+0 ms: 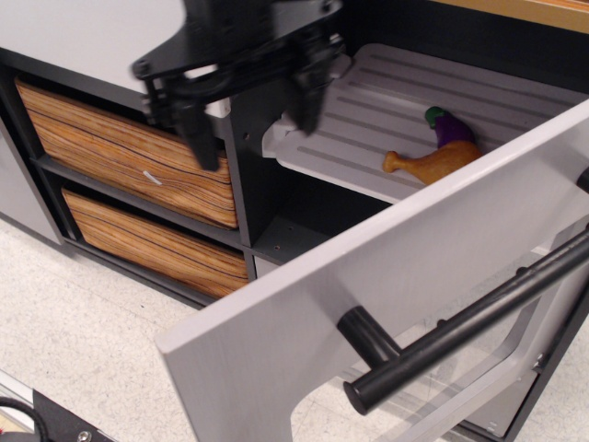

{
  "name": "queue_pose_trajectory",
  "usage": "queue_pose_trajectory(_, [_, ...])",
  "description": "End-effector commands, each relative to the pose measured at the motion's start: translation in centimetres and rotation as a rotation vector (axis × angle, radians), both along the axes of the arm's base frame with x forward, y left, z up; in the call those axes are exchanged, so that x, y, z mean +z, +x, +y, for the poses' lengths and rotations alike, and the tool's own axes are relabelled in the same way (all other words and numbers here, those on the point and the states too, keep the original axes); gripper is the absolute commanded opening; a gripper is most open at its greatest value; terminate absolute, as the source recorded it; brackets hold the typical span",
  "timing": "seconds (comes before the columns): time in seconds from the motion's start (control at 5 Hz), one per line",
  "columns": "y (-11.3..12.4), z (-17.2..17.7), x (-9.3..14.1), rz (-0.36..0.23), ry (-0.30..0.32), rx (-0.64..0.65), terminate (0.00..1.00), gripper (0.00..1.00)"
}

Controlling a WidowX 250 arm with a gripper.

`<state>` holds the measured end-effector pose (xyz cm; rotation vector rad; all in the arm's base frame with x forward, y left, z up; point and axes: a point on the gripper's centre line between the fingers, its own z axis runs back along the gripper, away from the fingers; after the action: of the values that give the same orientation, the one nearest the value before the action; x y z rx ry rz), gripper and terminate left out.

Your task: Close oven

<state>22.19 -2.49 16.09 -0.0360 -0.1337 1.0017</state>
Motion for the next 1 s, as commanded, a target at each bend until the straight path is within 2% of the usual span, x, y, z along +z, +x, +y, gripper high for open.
queue_pose_trajectory(0.0, [-1.6,-5.6,4.9,-0.027,-0.147,-0.038,0.00,1.00])
queue_pose_trajectory(0.2, [-2.9,-7.9,6.2,-0.007,-0.219,-0.056,0.00,1.00])
queue_pose_trajectory(0.4, [-3.4,-9.5,6.5,0.013,-0.255,-0.042,0.00,1.00])
queue_pose_trajectory(0.6, [-3.5,-11.0,5.1,0.065,-0.269,-0.021,0.00,1.00])
queue_pose_trajectory(0.8, [-3.6,-11.5,3.0,0.073,-0.244,-0.019,0.00,1.00])
